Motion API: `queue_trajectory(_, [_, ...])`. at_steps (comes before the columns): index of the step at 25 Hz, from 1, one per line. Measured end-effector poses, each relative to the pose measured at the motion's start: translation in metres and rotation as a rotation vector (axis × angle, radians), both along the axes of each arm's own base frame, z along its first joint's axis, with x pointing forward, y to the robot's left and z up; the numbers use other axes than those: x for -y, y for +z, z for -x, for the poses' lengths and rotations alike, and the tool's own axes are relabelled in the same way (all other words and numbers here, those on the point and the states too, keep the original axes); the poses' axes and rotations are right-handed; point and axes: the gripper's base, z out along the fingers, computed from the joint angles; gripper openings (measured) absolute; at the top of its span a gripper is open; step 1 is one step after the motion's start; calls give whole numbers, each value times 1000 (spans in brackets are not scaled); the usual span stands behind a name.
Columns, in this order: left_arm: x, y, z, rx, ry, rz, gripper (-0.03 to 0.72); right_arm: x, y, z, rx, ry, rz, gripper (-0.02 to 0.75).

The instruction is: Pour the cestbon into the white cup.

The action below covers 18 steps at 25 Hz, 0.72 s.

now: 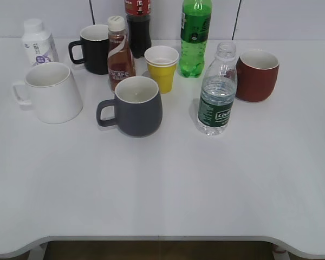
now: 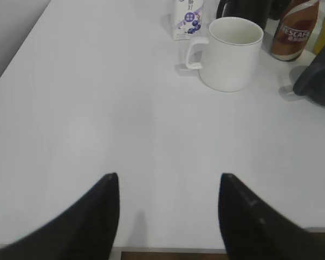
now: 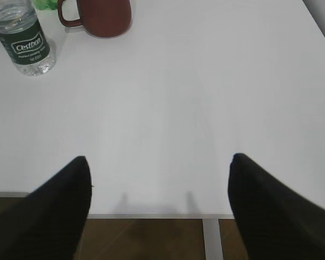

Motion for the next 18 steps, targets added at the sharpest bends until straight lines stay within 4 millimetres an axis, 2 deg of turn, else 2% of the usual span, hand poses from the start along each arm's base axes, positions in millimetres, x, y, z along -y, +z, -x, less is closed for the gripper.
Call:
queue_trajectory(6, [0, 0, 0, 2, 0, 0, 439, 0, 0, 0, 0, 0, 0, 589])
queue_trajectory(9, [1, 12, -5, 77, -7, 7, 439, 0, 0, 0, 0, 0, 0, 589])
queue_trajectory(15, [6, 50, -45, 482, -30, -37, 439, 0, 0, 0, 0, 0, 0, 589])
queue_trajectory(18, [11, 50, -77, 537, -61, -80, 439, 0, 0, 0, 0, 0, 0, 589])
